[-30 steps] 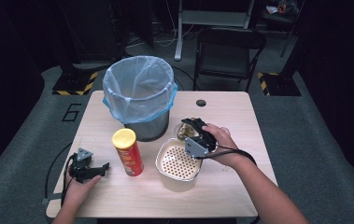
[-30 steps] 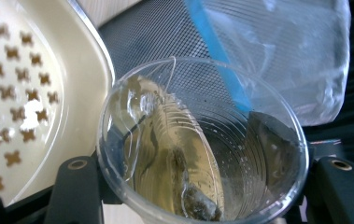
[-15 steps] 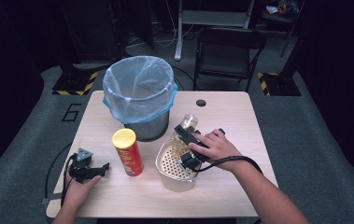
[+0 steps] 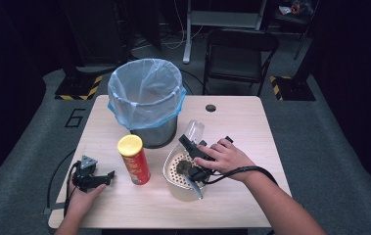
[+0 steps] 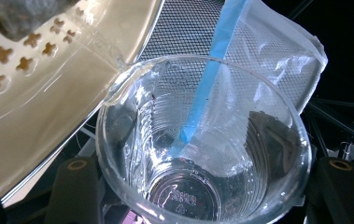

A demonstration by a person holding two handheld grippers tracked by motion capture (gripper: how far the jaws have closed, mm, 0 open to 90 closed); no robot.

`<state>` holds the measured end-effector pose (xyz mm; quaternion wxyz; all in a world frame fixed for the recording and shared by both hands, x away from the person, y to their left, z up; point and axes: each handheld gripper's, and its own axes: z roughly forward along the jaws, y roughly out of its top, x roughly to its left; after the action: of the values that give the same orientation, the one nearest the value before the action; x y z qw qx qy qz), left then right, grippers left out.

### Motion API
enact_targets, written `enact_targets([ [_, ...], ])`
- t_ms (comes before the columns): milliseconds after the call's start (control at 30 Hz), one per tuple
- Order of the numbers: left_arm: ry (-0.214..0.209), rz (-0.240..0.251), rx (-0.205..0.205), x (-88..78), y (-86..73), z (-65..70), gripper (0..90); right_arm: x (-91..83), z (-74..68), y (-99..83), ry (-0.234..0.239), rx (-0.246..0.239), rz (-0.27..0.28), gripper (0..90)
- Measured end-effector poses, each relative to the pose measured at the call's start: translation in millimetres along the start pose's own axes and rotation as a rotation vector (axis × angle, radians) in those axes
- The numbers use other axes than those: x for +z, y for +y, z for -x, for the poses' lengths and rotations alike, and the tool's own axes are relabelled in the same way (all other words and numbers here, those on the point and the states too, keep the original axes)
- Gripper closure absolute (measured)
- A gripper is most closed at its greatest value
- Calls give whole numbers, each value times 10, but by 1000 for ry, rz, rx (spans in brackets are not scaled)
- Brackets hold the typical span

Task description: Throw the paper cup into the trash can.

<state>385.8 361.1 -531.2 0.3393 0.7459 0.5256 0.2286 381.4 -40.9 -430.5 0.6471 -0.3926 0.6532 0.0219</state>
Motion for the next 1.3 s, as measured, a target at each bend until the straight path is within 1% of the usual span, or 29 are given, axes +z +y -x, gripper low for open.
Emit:
enact_targets([
  [67,0,0,0,0,0,0,129,-2,-6,0,-2,-5,1,359],
  [333,0,0,-1,1,0,0,129,-20,4,1,-4,9,5,356],
  [533,0,1,-1,1,0,1,129,-29,23,5,-9,9,9,355],
  [1000,0,0,0,0,0,0,129,-41,71,11,-22,2,12,353],
  [1133,-1,3,-3,2,0,2,129,-44,71,8,-27,-4,1,353],
  [1300,0,0,0,0,0,0,129,-49,78,-2,-33,-4,1,352],
])
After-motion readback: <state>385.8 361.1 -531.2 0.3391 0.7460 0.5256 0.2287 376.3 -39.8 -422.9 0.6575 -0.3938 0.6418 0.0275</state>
